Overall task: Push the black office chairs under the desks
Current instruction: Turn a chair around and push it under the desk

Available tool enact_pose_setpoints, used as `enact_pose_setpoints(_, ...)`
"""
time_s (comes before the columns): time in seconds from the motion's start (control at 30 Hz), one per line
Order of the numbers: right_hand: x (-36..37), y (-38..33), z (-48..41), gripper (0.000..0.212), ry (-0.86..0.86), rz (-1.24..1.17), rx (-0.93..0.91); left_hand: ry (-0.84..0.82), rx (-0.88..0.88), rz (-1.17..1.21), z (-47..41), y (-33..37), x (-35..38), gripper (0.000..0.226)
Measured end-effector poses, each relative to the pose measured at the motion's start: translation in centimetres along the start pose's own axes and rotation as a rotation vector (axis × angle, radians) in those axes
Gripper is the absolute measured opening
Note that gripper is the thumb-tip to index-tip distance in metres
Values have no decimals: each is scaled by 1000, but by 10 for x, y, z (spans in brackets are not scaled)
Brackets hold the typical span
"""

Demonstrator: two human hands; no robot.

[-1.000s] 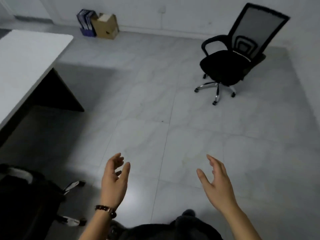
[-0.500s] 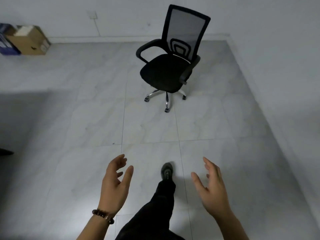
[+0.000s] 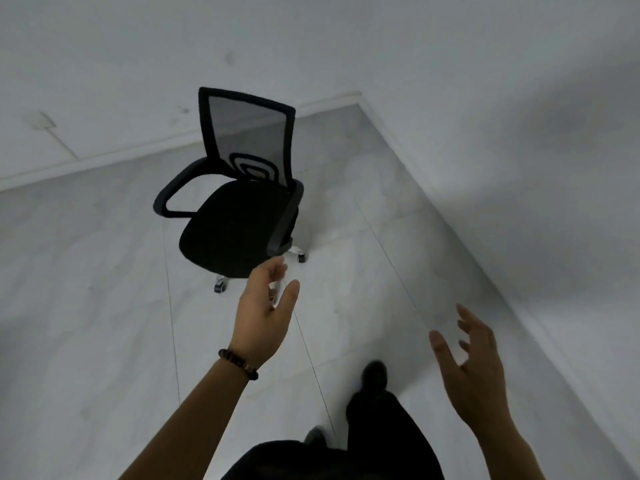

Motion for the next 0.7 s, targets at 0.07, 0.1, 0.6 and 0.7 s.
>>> enact_pose_setpoints(0.07, 10, 8, -48, 60, 13, -24, 31, -14, -4, -18, -45, 5, 22, 40)
enact_pose_setpoints(0.1, 17, 14, -80, 60, 12, -34, 45, -16, -24, -36, -72, 3, 37, 40)
enact_pose_setpoints(0.6, 75, -149, -570, 61, -386, 10, -411, 411, -205, -20, -368, 75, 91, 41)
enact_pose_setpoints(0.7, 109, -169, -628, 66, -449, 7, -480, 475, -275, 9, -413, 63, 98, 41)
Point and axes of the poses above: each hand's wrist, its own z-axis away from the middle knuckle, its own x-axis out of the palm, y = z × x, the point moved 2 cm from there along -z, towards the middle knuckle, and after that the axes turned 2 degrees about -x, right-handed, at the moved point
